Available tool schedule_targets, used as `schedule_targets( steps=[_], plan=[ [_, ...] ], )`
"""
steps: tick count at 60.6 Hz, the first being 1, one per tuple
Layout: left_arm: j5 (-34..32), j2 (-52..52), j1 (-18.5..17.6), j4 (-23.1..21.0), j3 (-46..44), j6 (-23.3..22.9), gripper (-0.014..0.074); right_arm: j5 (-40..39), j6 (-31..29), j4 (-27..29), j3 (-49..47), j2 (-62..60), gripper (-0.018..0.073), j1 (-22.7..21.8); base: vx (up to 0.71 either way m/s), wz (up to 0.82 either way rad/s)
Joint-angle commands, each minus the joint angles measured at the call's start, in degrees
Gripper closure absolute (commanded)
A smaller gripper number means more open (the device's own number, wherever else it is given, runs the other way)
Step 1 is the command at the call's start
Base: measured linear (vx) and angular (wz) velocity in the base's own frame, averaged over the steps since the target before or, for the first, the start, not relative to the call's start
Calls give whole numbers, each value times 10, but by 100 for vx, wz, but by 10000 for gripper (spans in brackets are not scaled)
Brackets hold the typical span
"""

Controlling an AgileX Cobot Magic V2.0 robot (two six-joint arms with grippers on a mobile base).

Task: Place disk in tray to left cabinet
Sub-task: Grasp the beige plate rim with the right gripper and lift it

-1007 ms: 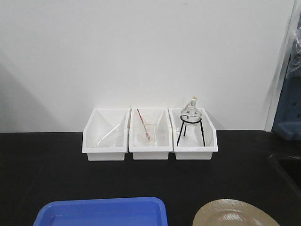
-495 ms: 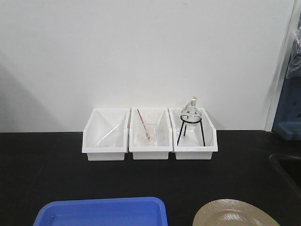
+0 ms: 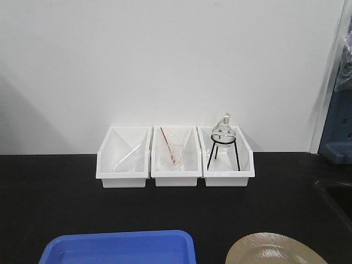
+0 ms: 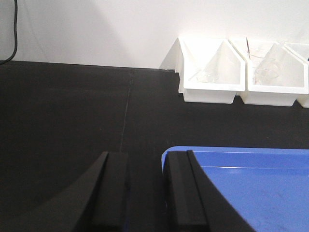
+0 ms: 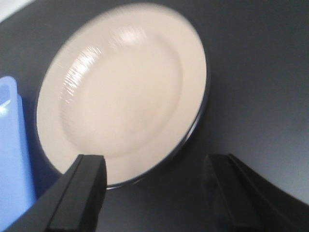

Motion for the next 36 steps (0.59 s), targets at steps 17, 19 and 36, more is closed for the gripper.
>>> schedule_targets(
  steps=[17,19,36],
  plan=[
    [-44,5,-3,-4,-20,0,262,-141,122,77,-19,152,71,-2,0,0],
    [-44,5,-3,-4,-20,0,262,-142,122,85,-19,163,71,-2,0,0],
    [-44,5,-3,-4,-20,0,262,-198,121,112,-19,237,71,-2,0,0]
  ],
)
